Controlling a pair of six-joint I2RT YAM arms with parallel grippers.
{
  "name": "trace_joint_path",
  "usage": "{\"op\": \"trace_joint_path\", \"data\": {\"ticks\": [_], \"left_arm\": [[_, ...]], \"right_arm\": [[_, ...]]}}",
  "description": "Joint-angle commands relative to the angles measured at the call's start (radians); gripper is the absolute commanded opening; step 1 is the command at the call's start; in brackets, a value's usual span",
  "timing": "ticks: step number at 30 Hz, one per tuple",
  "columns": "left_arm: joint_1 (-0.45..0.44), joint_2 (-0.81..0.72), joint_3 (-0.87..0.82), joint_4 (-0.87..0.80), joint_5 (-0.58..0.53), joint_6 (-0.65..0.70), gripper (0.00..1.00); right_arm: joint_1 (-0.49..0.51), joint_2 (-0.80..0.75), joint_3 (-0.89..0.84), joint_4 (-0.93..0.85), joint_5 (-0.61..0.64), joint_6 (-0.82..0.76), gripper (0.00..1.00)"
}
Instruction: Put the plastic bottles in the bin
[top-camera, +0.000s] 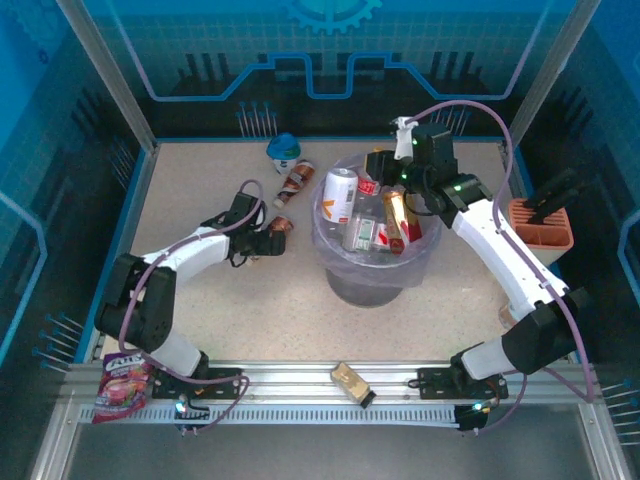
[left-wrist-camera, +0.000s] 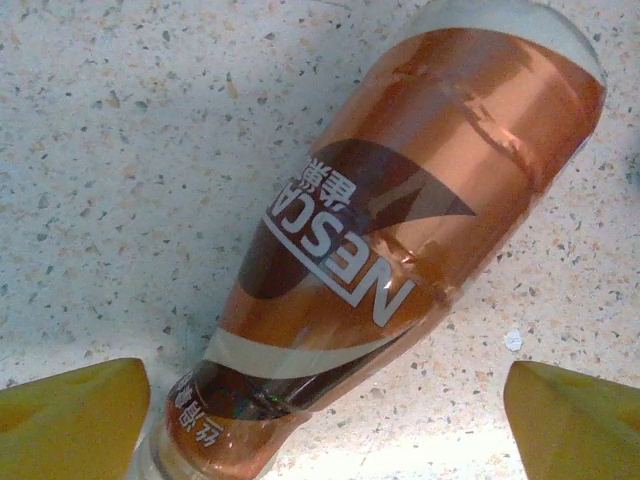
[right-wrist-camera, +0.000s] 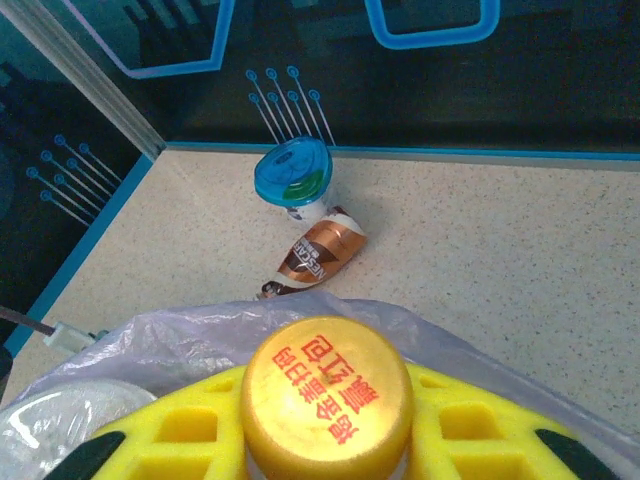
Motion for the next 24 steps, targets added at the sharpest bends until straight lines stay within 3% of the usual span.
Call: {"op": "trace_joint_path", "data": {"ticks": [1,5,10,13,19,24], "left_arm": [[0.009,0.019,0.028,-0.040,0.023,-0.010,0.90],[0.008,0.022,0.029,-0.059,0.021,-0.017,0.86],[0.007,0.018,0.023,-0.065,0.015,-0.017,0.81],[0.008,0.012,0.023,-0.069,0.007,-0.009,0.78],[0.004,0.009,0.030,-0.071,0.006,-0.001,0.69],[0.001,0.008,0.034,-0.076,-0.001,0.008,0.59]], "right_arm": [[0.037,-0.001,-0.070,-0.048,0.030,0.044,0.12],[0.070,-0.007,-0.109,-0.048,0.070,0.078,0.14],[0.083,-0.040,-0.095,-0.069,0.074,0.100,0.25],[0.081,-0.069,-0.038,-0.119,0.097,0.085,0.35],[0.063,-0.104,0.090,-0.237,0.112,0.047,0.68],[0.032,-0.127,0.148,-0.281,0.083,0.030,0.77]]}}
